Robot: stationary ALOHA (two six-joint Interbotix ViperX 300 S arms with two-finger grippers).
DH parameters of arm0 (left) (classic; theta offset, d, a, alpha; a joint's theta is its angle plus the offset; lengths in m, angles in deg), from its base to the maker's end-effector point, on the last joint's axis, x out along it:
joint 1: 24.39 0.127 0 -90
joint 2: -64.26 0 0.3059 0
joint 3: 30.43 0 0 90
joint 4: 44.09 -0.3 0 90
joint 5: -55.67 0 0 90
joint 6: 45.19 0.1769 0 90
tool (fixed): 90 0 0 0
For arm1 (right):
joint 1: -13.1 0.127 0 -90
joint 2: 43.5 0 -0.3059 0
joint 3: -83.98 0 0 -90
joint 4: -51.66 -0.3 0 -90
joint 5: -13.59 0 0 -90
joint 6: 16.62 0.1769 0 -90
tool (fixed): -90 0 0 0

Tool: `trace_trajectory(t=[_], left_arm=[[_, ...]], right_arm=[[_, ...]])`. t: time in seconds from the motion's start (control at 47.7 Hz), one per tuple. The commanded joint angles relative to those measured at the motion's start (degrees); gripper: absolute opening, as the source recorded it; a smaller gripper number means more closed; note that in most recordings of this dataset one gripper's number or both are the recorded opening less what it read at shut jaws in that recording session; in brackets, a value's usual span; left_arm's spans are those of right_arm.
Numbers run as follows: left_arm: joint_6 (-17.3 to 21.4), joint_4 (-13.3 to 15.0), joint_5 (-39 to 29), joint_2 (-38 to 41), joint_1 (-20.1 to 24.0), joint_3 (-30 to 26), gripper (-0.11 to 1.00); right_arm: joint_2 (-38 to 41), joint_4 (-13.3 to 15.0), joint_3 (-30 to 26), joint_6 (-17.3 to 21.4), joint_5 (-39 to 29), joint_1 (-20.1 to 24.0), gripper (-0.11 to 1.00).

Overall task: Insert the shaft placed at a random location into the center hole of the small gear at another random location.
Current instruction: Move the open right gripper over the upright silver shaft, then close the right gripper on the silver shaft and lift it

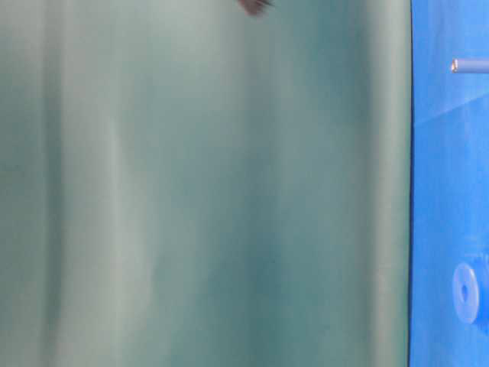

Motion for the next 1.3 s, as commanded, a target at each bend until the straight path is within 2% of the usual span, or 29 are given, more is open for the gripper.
trace_trajectory(t=[0.0, 0.063, 0.084, 0.21, 0.356, 0.503, 0.712, 1.027, 1.11, 1.173, 1.278], left_arm=[[-0.09, -0.18, 0.35, 0.18, 0.09, -0.88, 0.0], [0.0, -0.18, 0.35, 0.18, 0.09, -0.88, 0.0], [0.0, -0.18, 0.26, 0.18, 0.09, -0.88, 0.0], [-0.09, -0.18, 0.35, 0.18, 0.09, -0.88, 0.0], [-0.09, -0.18, 0.26, 0.18, 0.09, -0.88, 0.0], [-0.09, -0.18, 0.26, 0.18, 0.09, -0.79, 0.0], [-0.09, -0.18, 0.26, 0.18, 0.09, -0.7, 0.0], [-0.26, -0.18, -0.09, 0.18, 0.09, -0.53, 0.0], [-0.26, -0.18, -0.18, 0.18, 0.09, -0.53, 0.0], [-0.26, -0.09, -0.26, 0.18, 0.09, -0.62, 0.0], [-0.26, -0.18, -0.44, 0.18, 0.09, -0.53, 0.0]], right_arm=[[5.1, -0.88, -0.53, 0.0, 3.69, -0.88, 0.65], [9.14, -1.41, -0.62, 0.0, 6.15, -1.14, 0.81], [10.46, -1.58, -0.79, 0.0, 6.94, -1.23, 0.83], [18.63, -3.78, -1.41, 0.0, 11.95, -1.23, 0.72], [26.54, -6.59, -2.29, 0.0, 16.35, -1.23, 0.73], [32.17, -7.21, -3.69, 0.0, 18.37, -1.23, 0.73], [36.47, -7.29, -5.1, 0.09, 18.46, -1.23, 0.72], [37.18, -7.38, -5.1, 0.44, 18.46, -1.23, 0.71], [37.18, -7.29, -5.1, 0.35, 18.81, -1.14, 0.66], [37.18, -7.29, -5.1, 0.35, 18.81, -1.05, 0.59], [37.18, -7.12, -5.1, 0.26, 18.72, -0.97, 0.3]])
